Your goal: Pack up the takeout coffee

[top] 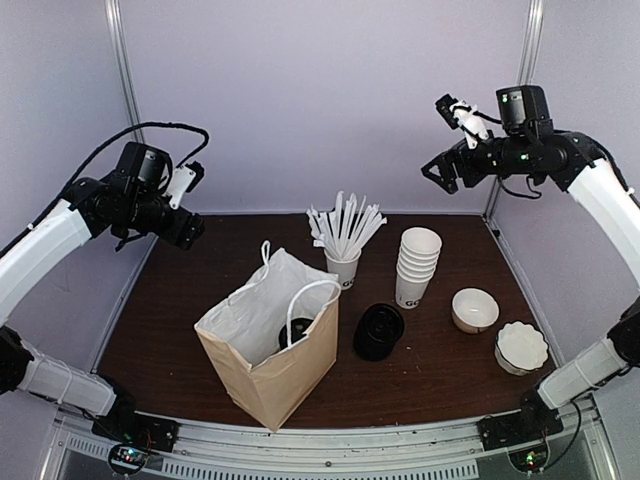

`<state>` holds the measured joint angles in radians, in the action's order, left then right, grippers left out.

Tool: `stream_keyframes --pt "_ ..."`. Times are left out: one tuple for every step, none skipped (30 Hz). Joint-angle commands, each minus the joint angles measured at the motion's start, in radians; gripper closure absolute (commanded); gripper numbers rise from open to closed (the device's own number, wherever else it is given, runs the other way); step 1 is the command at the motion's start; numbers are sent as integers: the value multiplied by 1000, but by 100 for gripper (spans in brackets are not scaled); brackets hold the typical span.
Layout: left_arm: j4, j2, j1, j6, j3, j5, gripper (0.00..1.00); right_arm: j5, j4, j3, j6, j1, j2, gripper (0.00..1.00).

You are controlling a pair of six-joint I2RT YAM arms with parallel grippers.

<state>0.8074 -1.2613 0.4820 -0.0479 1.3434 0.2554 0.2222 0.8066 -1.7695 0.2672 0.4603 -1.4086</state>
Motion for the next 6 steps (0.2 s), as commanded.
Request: stream_keyframes --pt "-135 18 -34 -5 -28 68 7 -345 -256 252 -156 -146 78 1" --pt "-164 19 -35 2 -38 70 6 -347 -299 306 -172 -173 96 1" --pt "-190 21 -36 10 -56 70 3 -328 -323 349 -178 -192 111 1" --pt "-225 26 -36 20 -81 71 2 -312 -338 382 -184 -209 121 1" --pt "-258 33 -36 32 -104 75 3 -302 -354 415 -190 -220 135 1" --pt "-292 39 -36 42 -138 78 3 -300 -375 445 -193 -227 149 1"
